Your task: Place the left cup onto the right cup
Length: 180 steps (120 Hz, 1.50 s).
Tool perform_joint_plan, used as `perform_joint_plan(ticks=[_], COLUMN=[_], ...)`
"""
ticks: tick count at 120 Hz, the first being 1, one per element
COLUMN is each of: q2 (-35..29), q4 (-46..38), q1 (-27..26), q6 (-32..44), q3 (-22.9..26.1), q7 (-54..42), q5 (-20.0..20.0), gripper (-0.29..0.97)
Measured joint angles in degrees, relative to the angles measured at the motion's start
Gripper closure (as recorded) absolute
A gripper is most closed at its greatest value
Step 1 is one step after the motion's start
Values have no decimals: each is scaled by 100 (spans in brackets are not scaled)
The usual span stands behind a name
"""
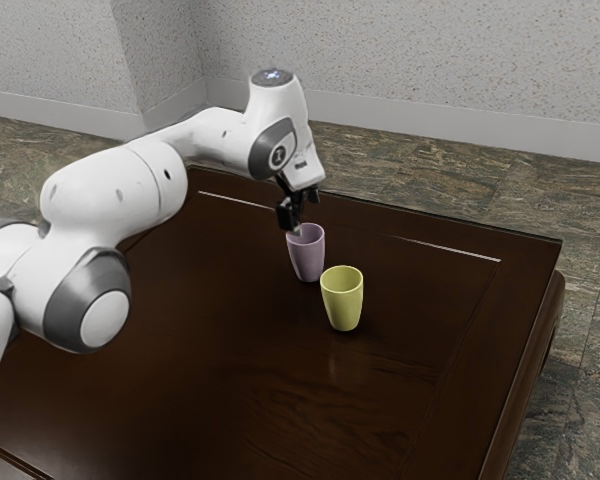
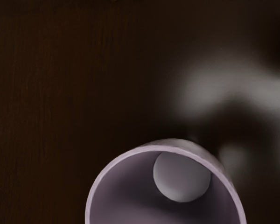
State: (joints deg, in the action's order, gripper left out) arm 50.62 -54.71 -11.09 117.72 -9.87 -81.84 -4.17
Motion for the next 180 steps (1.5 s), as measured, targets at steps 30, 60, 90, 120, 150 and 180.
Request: perform_joint_plan(ticks=[30, 60, 90, 120, 150, 180], q2=[183, 252, 305, 266, 74, -408], q4=[2, -18, -40, -57, -107, -279], q1=[-4, 36, 28, 27, 28, 30], q6=[195, 255, 270, 231, 37, -423], q3=[-19, -57, -67, -73, -90, -139], q7=[-272, -452, -571, -641, -668, -645], q5=[-96, -132, -164, -201, -261, -352], gripper=[6, 40, 70, 76, 77, 78])
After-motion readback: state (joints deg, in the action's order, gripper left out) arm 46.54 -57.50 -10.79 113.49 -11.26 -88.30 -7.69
